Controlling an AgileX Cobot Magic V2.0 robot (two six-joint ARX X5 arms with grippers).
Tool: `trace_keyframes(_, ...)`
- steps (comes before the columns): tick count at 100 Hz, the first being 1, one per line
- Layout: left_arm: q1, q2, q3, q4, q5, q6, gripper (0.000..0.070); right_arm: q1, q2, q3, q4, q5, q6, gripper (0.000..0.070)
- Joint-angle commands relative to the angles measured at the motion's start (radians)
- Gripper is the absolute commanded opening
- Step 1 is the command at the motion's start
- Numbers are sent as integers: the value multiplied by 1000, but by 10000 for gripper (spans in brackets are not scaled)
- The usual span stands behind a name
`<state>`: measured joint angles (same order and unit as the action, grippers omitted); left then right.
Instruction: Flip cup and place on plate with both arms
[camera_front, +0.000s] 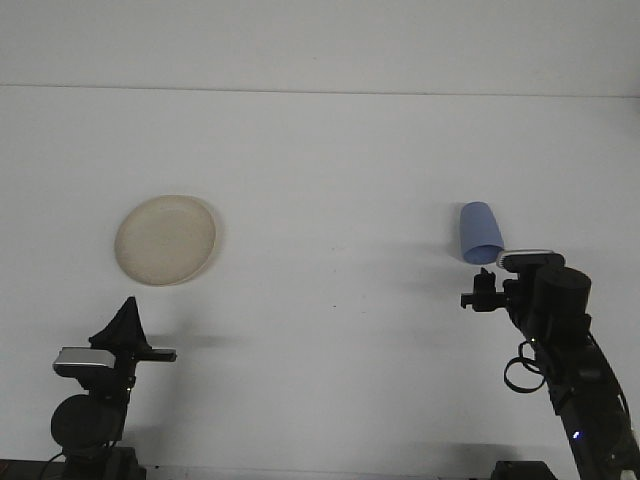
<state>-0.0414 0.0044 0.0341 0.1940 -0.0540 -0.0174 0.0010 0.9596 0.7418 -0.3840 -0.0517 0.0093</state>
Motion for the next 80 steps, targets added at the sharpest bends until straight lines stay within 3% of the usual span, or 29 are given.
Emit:
trace_keyframes(1, 0, -1, -20, 11, 2, -6, 14, -7, 10, -42, 70, -1, 36, 419)
trace_keyframes(32, 0, -1, -20, 11, 2, -6, 14, -46, 21, -284, 457, 0, 54, 415)
trace_keyframes(50, 0, -1, -20, 11, 2, -6, 14, -80, 90, -296, 595, -5, 32, 415)
trace_keyframes(80, 0, -1, -20, 11, 2, -6, 14, -142, 302, -296, 796, -87, 25, 415)
